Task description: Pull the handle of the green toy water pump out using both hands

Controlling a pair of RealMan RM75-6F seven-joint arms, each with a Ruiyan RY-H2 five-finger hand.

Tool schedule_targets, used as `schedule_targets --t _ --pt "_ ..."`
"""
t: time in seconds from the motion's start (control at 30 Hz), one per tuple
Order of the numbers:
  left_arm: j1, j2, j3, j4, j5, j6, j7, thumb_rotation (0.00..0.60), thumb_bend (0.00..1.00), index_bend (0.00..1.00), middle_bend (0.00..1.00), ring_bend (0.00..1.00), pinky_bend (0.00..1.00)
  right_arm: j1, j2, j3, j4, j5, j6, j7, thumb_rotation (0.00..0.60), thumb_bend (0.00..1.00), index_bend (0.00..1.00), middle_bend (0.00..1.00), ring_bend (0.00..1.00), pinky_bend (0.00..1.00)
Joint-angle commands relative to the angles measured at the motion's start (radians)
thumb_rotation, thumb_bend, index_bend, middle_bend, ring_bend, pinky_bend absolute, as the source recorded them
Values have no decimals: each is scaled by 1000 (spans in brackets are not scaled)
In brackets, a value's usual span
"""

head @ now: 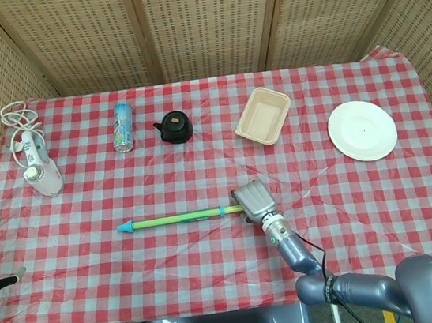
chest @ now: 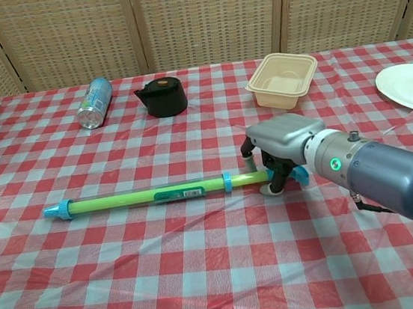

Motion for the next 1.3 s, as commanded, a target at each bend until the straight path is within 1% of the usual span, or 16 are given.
schedule_targets --t 0.03,0.1,0.33,0.5,0.7,0.83,0.93,1.1,1.13,1.17,1.2,1.23,1.3 --pt "0 -1 1 0 0 -1 1 600 13 0 0 0 0 -3 -4 -6 5 -14 7 17 600 452 645 1000 1000 536" --pt "-1 -2 2 0 1 -1 3 600 14 0 0 0 0 -6 -3 -9 6 -27 14 29 600 458 691 1000 1000 537" --pt "-2 -5 4 1 0 -3 9 600 14 0 0 0 0 -13 29 0 -30 -38 32 51 600 484 782 1000 1000 536" --pt "-5 -8 5 0 -4 -9 15 600 17 0 0 0 0 -20 72 13 -80 -23 38 55 600 488 799 1000 1000 536" --pt "-21 -2 -7 -25 -18 -27 32 600 18 0 0 0 0 -18 137 47 -149 22 34 49 600 491 806 1000 1000 536" --pt "-51 20 -34 -63 -35 -48 66 600 19 0 0 0 0 -10 181 64 -197 46 23 44 600 490 808 1000 1000 536" --pt "-88 48 -69 -110 -66 -73 109 600 18 0 0 0 0 -1 215 71 -231 66 15 38 600 490 809 1000 1000 536" --pt "-166 70 -117 -145 -110 -128 190 600 33 0 0 0 0 16 246 79 -248 100 3 39 600 489 810 1000 1000 536" --pt "-183 71 -127 -146 -127 -144 207 600 38 0 17 23 11 20 252 81 -249 106 -1 40 600 489 810 1000 1000 536" --pt "-198 71 -136 -147 -143 -156 222 600 42 1 51 63 45 24 257 83 -250 110 -3 41 600 488 810 1000 1000 536" --pt "-208 70 -142 -147 -154 -162 232 600 48 3 110 129 107 26 260 84 -251 113 -4 42 600 488 810 1000 1000 536" --pt "-225 66 -154 -145 -168 -170 245 600 53 15 207 229 193 30 266 87 -251 117 -5 44 600 488 810 1000 1000 536" --pt "-252 58 -171 -141 -191 -186 261 600 59 61 361 366 306 37 274 92 -251 126 -8 48 600 489 810 1000 1000 536"
